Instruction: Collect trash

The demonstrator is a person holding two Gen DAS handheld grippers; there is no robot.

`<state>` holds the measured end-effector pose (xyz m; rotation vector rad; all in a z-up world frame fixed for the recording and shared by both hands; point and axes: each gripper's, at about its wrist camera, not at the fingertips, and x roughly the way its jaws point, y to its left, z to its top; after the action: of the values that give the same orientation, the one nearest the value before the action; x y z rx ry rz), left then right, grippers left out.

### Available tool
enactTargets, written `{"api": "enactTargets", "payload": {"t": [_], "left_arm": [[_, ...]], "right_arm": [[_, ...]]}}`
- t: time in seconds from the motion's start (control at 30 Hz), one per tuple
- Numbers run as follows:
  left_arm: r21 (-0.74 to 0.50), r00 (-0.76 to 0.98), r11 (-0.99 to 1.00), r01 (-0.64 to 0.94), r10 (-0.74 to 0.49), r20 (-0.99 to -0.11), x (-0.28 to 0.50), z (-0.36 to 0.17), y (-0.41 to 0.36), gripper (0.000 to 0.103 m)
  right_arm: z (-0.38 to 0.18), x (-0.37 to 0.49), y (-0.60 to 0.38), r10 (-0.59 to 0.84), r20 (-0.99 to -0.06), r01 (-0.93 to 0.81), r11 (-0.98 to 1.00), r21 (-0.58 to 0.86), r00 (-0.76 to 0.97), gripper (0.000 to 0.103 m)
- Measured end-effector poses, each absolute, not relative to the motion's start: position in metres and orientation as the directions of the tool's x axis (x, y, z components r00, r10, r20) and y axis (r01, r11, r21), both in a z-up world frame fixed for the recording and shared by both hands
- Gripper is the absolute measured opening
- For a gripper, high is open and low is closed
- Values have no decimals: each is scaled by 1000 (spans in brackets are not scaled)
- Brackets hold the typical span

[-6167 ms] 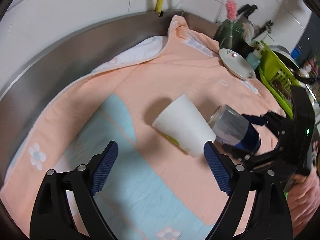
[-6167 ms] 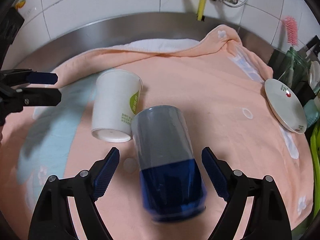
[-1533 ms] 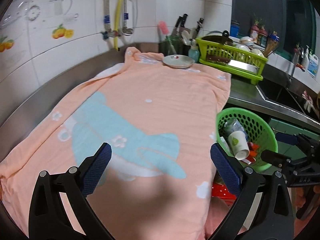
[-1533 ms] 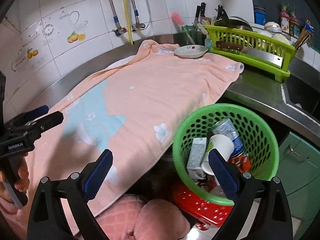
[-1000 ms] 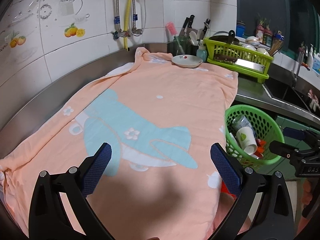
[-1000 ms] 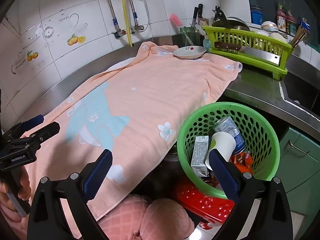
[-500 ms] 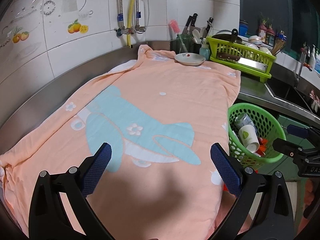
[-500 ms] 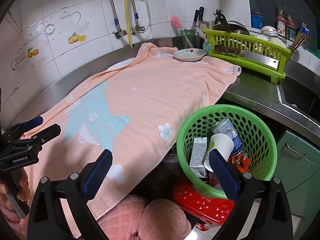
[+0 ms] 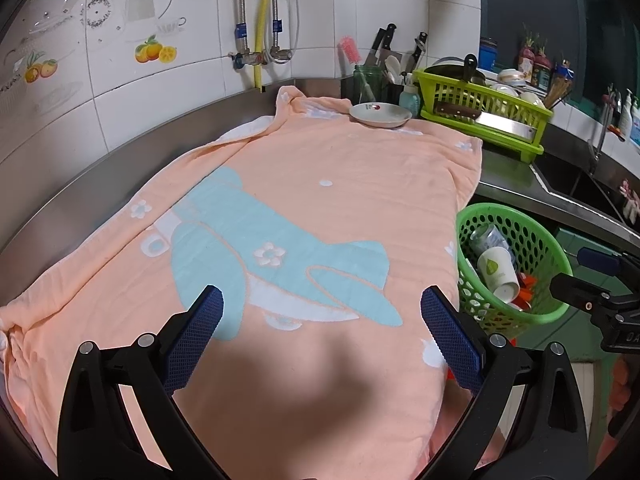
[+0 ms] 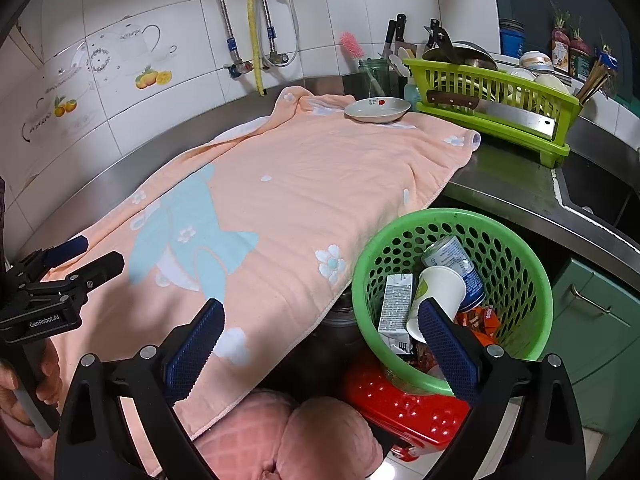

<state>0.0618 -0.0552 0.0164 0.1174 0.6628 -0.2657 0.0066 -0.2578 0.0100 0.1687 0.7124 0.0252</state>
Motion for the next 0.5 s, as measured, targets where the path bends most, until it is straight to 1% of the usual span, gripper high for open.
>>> {"api": "enactTargets", "payload": {"t": [0.5], "left_arm": [[22,756,960,280,-206,-621,62,16,-55,98]], "right_arm": [[11,8,-253,82,-650,31,987,160,755,94]]}}
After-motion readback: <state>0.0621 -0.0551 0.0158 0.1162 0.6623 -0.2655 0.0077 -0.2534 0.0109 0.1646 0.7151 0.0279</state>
